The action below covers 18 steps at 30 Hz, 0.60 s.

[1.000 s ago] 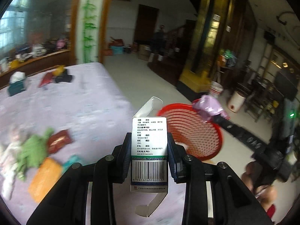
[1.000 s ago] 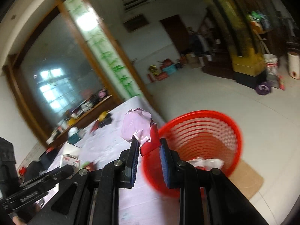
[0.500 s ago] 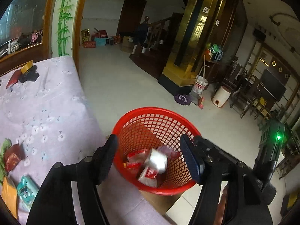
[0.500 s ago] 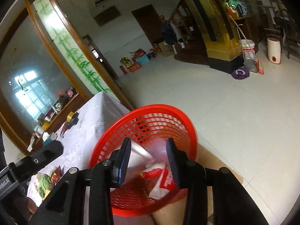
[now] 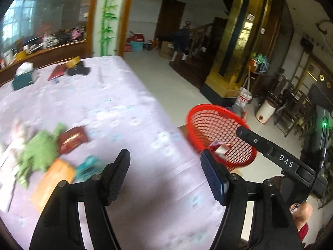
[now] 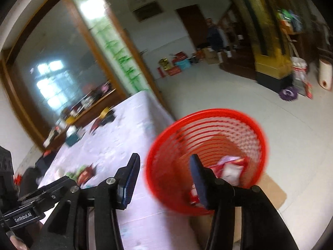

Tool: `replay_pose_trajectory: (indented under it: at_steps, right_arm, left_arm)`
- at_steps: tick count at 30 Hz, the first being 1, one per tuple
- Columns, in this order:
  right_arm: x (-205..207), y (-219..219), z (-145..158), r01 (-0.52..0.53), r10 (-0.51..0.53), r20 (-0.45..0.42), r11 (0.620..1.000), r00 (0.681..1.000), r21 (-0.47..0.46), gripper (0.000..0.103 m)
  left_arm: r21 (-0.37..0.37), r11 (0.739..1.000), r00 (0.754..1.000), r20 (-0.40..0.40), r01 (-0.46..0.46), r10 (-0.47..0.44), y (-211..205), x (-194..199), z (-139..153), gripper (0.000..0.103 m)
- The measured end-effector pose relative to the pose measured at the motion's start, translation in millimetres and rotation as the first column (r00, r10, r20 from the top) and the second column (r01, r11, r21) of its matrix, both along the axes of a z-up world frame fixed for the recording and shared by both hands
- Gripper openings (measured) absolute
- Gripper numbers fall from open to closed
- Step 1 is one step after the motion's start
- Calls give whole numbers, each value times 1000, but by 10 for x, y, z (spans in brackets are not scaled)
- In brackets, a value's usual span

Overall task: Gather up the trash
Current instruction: 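Grasp the orange box with the left tool while the right tool grasps the teal snack packet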

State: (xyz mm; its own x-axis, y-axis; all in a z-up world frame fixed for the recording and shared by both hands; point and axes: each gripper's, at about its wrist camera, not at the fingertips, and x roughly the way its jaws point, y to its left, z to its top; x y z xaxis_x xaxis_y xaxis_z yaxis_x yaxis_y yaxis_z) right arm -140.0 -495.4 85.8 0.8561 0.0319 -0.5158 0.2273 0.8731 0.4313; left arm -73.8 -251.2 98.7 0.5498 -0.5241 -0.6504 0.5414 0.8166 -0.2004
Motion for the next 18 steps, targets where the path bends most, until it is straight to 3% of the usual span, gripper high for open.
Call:
replay_pose_trajectory:
  at_steps: [6, 11, 18]
  right_arm:
    - [192, 658, -32, -184, 182, -34, 982, 983, -50, 57]
    - [354, 1082, -108, -284, 279, -69, 956, 958, -71, 61]
    - [527, 1502, -232, -389, 377, -129, 917, 917, -91, 61]
  left_arm:
    - [63, 991, 993, 12, -118, 117, 763, 36, -124, 74]
    - [91, 971, 973, -42, -221, 225, 1322, 236, -334, 75]
    - [164, 968, 975, -84, -191, 207, 1317, 475, -636, 75]
